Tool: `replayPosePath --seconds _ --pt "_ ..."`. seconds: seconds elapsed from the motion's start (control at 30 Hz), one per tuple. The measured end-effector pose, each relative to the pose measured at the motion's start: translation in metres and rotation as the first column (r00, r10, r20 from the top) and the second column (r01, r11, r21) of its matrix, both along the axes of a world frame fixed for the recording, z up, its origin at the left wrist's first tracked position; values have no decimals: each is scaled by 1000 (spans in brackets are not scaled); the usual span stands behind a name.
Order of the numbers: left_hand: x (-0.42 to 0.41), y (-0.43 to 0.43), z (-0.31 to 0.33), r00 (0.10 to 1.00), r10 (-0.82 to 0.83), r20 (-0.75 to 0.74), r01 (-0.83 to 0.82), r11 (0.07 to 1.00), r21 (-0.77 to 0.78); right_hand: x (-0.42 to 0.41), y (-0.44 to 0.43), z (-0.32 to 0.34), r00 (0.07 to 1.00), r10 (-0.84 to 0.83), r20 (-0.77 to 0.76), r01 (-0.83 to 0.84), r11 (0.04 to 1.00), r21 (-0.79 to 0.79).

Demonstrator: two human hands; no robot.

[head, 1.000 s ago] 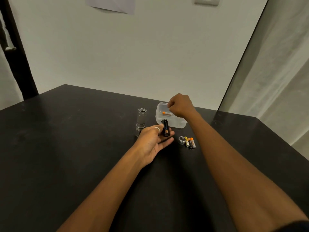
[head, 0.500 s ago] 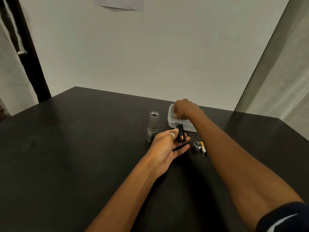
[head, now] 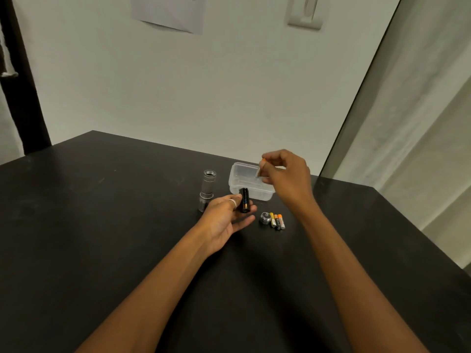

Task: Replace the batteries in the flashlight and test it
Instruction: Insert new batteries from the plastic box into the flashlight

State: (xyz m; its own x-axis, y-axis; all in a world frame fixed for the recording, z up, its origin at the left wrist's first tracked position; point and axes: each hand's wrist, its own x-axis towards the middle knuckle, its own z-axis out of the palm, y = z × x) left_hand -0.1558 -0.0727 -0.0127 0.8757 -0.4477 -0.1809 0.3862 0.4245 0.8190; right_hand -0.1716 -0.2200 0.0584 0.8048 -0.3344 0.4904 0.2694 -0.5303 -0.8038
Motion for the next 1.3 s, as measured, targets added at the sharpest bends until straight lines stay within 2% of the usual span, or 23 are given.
replayPosePath --seconds 0.17,0.4,0.6,0.9,1.13,1.3 --pt "-4 2 1 998 1 68 -2 1000 26 -46 13 -31 994 -67 83 66 998 17" --pt "-2 2 -2 992 -19 123 14 999 44 -55 27 -59 979 -92 183 109 990 -91" --pt "0 -1 -5 988 -33 151 28 999 35 -48 25 -71 978 -95 187 144 951 -275" --pt "-2 -2 -6 973 -66 222 51 996 74 -52 28 -74 971 -63 231 160 889 -429" --pt "-2 -2 -8 971 -74 229 59 996 73 -53 31 -77 965 -54 257 178 854 -489" --pt "0 -2 -11 968 -96 231 88 995 47 -47 26 -83 970 -87 225 184 870 -457"
